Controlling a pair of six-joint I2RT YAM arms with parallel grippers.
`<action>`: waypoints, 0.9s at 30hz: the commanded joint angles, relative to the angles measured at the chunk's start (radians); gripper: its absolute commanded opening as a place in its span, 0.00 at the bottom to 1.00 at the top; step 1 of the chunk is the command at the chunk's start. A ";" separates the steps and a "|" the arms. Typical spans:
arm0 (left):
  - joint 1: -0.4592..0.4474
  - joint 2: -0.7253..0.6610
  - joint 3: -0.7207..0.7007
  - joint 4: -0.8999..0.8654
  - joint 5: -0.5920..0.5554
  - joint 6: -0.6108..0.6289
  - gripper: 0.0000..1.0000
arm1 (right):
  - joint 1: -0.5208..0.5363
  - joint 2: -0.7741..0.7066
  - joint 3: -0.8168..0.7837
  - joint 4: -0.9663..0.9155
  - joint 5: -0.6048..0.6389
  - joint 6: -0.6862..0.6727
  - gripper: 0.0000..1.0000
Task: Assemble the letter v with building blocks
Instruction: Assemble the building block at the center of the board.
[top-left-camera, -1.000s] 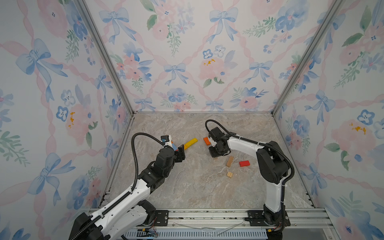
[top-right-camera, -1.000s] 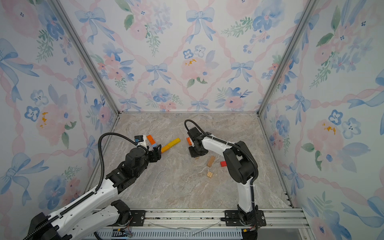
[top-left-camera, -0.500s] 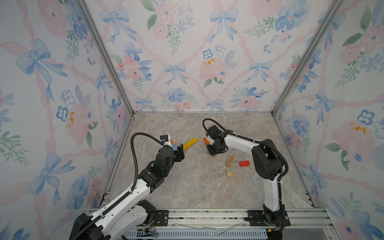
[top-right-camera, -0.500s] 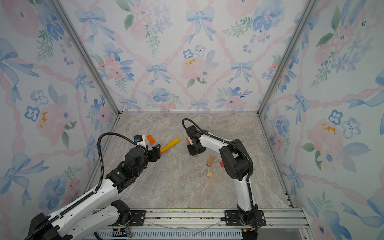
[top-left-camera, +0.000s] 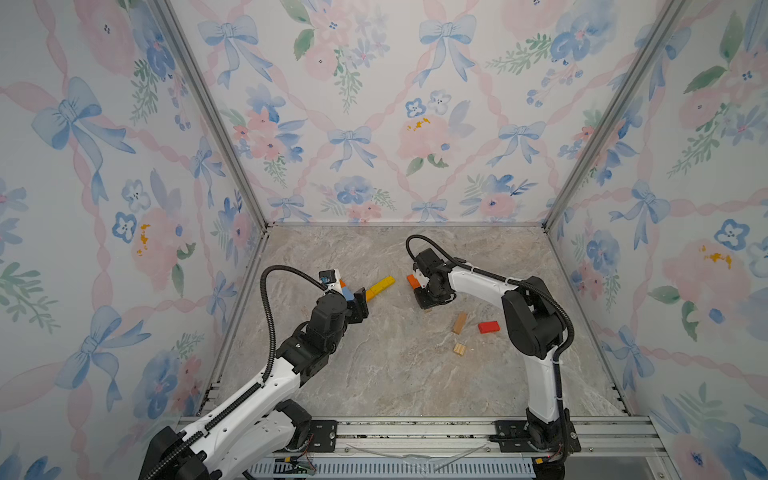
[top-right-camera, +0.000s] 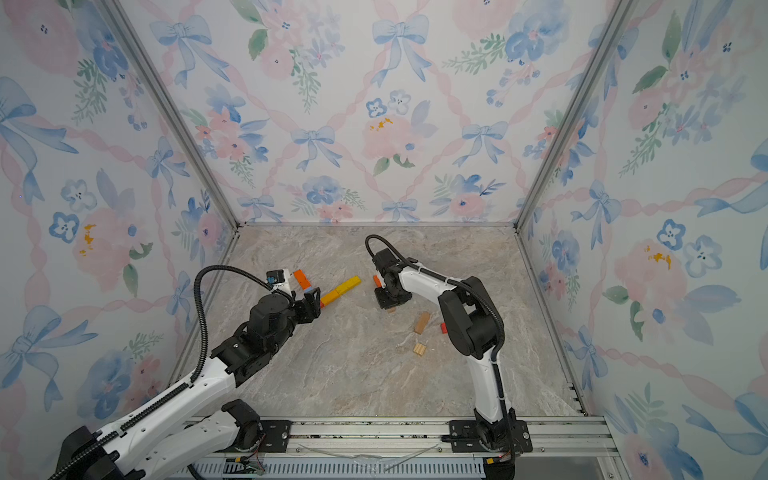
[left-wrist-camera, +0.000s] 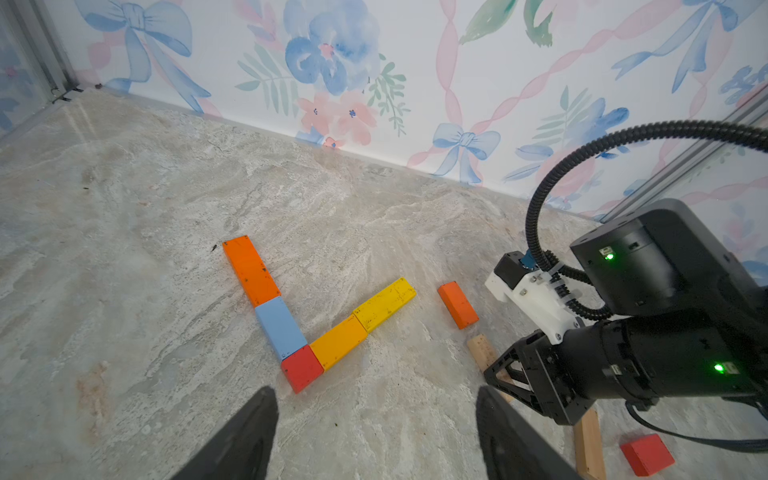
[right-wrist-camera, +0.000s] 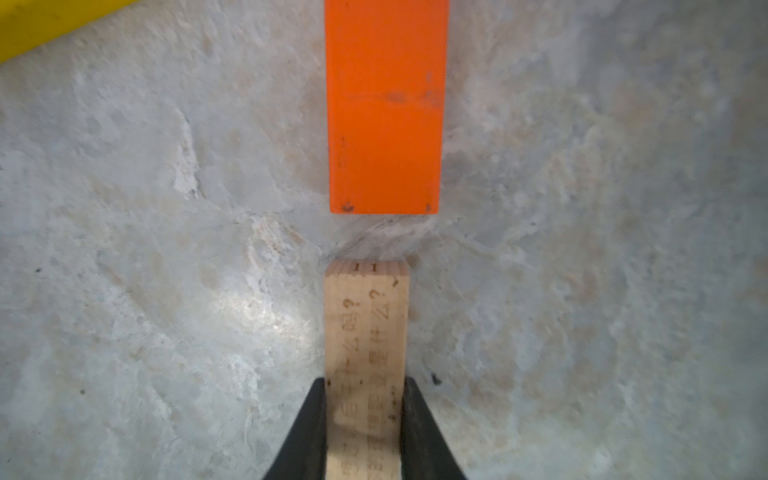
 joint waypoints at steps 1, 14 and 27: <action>0.008 -0.002 -0.014 0.018 -0.008 -0.012 0.77 | -0.015 0.033 0.015 -0.027 0.023 -0.010 0.18; 0.012 -0.016 -0.023 0.010 -0.014 -0.015 0.77 | -0.015 0.058 0.054 -0.033 0.010 -0.021 0.18; 0.016 -0.023 -0.030 0.003 -0.013 -0.022 0.77 | -0.018 0.091 0.090 -0.058 0.041 -0.030 0.18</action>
